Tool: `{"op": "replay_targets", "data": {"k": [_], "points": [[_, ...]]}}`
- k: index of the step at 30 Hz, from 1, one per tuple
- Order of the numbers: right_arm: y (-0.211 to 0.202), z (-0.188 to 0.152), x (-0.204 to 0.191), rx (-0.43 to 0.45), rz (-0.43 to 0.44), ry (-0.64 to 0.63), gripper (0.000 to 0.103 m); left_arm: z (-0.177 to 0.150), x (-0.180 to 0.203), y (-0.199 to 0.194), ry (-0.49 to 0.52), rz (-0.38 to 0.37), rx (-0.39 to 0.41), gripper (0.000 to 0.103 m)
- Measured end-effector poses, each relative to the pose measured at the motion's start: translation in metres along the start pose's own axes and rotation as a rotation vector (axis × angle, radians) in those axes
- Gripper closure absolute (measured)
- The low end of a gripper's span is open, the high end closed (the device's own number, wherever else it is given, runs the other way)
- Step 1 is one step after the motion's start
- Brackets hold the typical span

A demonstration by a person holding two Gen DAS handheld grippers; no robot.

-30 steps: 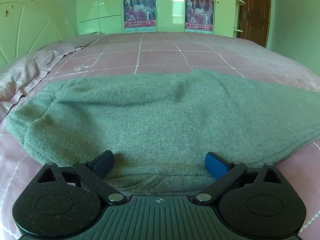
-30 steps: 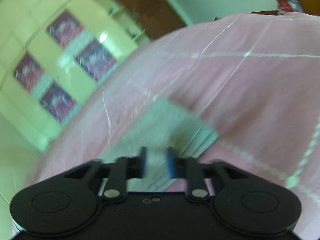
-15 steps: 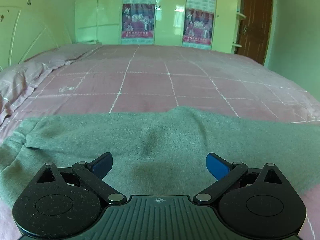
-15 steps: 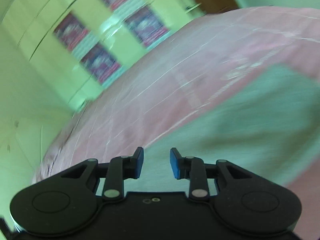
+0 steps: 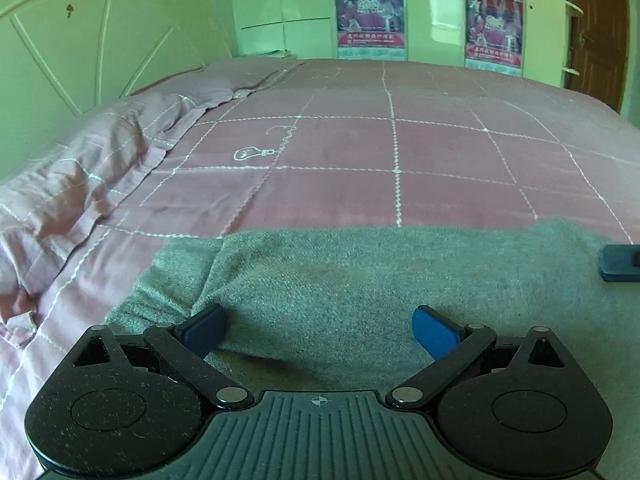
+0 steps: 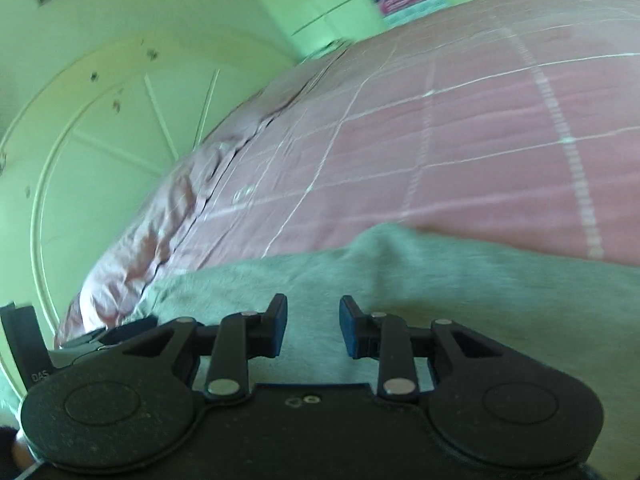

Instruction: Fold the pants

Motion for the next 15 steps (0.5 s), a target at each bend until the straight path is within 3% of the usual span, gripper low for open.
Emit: {"op": "replay_targets", "data": {"k": [2, 3, 5, 6, 8, 11, 13, 15], "points": [[0.015, -0.007, 0.006, -0.067, -0.128, -0.095, 0.096, -0.006, 0.002, -0.001, 0.062, -0.013, 0.012, 0.004], [0.015, -0.006, 0.013, -0.073, -0.146, -0.086, 0.102, -0.006, 0.003, -0.003, 0.075, -0.019, 0.018, 0.004], [-0.008, 0.005, 0.021, -0.033, -0.187, -0.069, 0.089, -0.005, 0.002, -0.008, 0.081, -0.021, 0.024, 0.004], [-0.032, 0.015, 0.026, 0.044, -0.178, -0.088, 0.080, -0.003, 0.003, -0.011, 0.083, -0.017, 0.034, 0.004], [-0.072, 0.023, 0.043, 0.102, -0.205, -0.108, 0.082, -0.002, 0.004, -0.018, 0.088, -0.014, 0.053, 0.004], [-0.123, 0.027, 0.108, 0.073, -0.349, -0.107, 0.081, -0.013, 0.004, -0.016, 0.084, -0.019, 0.037, 0.000], [-0.160, 0.028, 0.161, 0.067, -0.443, -0.080, 0.094, -0.016, 0.004, -0.018, 0.090, -0.017, 0.056, 0.000], [-0.201, 0.034, 0.197, 0.106, -0.484, -0.033, 0.094, -0.017, 0.005, -0.017, 0.095, -0.013, 0.056, 0.000]]}}
Point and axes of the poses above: each gripper's, at about its wrist camera, not at the fingertips, and y roughly the way its jaws point, x to its right, z to its top, the point moved 6 cm from there along y, roughly the way its jaws point, and after that the axes turned 15 degrees about x, right-handed, at the moved point
